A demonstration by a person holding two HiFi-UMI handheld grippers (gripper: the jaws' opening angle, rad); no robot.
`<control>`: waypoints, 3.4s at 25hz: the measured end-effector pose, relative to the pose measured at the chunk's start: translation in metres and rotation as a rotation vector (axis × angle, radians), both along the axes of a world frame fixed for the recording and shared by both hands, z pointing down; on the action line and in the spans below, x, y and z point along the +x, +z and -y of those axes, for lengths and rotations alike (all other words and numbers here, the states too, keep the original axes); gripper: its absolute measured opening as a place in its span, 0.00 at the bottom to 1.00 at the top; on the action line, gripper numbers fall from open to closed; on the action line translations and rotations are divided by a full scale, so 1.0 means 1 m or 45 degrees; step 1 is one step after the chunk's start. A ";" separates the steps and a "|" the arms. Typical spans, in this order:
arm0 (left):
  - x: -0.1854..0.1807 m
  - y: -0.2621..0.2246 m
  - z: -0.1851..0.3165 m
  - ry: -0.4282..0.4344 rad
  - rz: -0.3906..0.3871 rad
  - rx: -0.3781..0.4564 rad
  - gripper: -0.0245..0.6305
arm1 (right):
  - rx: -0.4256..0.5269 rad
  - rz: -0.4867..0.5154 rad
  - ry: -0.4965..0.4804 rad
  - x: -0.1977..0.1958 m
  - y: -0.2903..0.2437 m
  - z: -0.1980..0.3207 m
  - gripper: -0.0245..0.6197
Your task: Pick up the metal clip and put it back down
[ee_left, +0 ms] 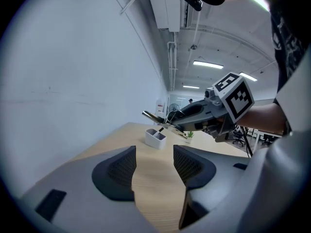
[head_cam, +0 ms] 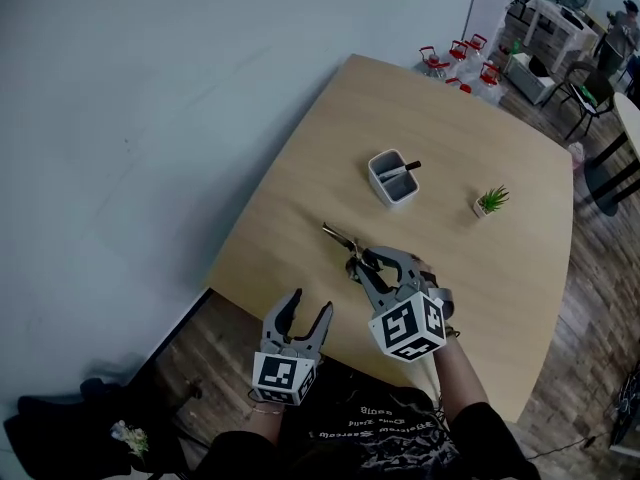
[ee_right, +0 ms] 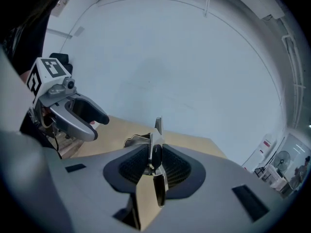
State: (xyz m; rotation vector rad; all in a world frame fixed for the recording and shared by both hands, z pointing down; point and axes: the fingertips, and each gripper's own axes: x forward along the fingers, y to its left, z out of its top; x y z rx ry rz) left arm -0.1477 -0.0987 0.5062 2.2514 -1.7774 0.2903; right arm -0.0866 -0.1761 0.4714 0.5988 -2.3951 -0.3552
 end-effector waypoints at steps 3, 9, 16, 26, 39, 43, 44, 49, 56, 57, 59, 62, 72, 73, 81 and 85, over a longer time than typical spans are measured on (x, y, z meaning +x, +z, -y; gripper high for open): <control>-0.017 0.002 -0.004 -0.041 -0.008 -0.014 0.41 | -0.017 -0.031 -0.053 -0.026 0.011 0.002 0.20; -0.053 0.014 -0.009 -0.123 -0.011 -0.052 0.41 | -0.041 -0.099 -0.146 -0.078 0.041 0.007 0.20; -0.090 0.025 -0.002 -0.203 -0.014 -0.079 0.40 | -0.028 -0.247 -0.216 -0.122 0.089 0.025 0.20; -0.118 0.036 0.013 -0.209 0.000 -0.111 0.40 | -0.059 -0.397 -0.206 -0.149 0.158 0.056 0.20; -0.134 0.043 0.015 -0.221 0.028 -0.148 0.40 | 0.030 -0.527 -0.263 -0.162 0.188 0.066 0.22; -0.128 0.048 0.008 -0.224 0.039 -0.170 0.40 | 0.035 -0.522 -0.248 -0.162 0.190 0.064 0.23; -0.127 0.049 0.007 -0.225 0.041 -0.173 0.40 | 0.026 -0.517 -0.245 -0.162 0.190 0.063 0.23; -0.127 0.047 0.001 -0.238 0.030 -0.160 0.40 | -0.120 -0.403 -0.205 -0.161 0.182 0.056 0.47; -0.119 0.044 0.001 -0.231 0.004 -0.140 0.40 | -0.180 -0.191 -0.116 -0.149 0.138 0.048 0.50; -0.116 0.043 0.002 -0.218 -0.003 -0.131 0.40 | -0.188 -0.152 -0.095 -0.145 0.130 0.047 0.50; -0.109 0.040 0.002 -0.190 -0.015 -0.115 0.40 | -0.211 -0.064 -0.038 -0.136 0.114 0.047 0.50; -0.095 0.038 0.002 -0.147 -0.028 -0.099 0.40 | -0.222 0.051 0.039 -0.117 0.089 0.045 0.50; -0.046 0.022 0.003 0.040 -0.061 -0.020 0.40 | -0.207 0.341 0.232 -0.044 0.030 0.012 0.50; -0.042 0.021 0.003 0.056 -0.065 -0.015 0.40 | -0.199 0.361 0.251 -0.036 0.026 0.008 0.50; 0.002 0.018 0.000 0.255 -0.065 0.008 0.40 | -0.139 0.451 0.440 0.031 0.019 -0.031 0.50; 0.018 0.017 -0.002 0.337 -0.053 0.012 0.40 | -0.148 0.473 0.544 0.060 0.028 -0.053 0.50</control>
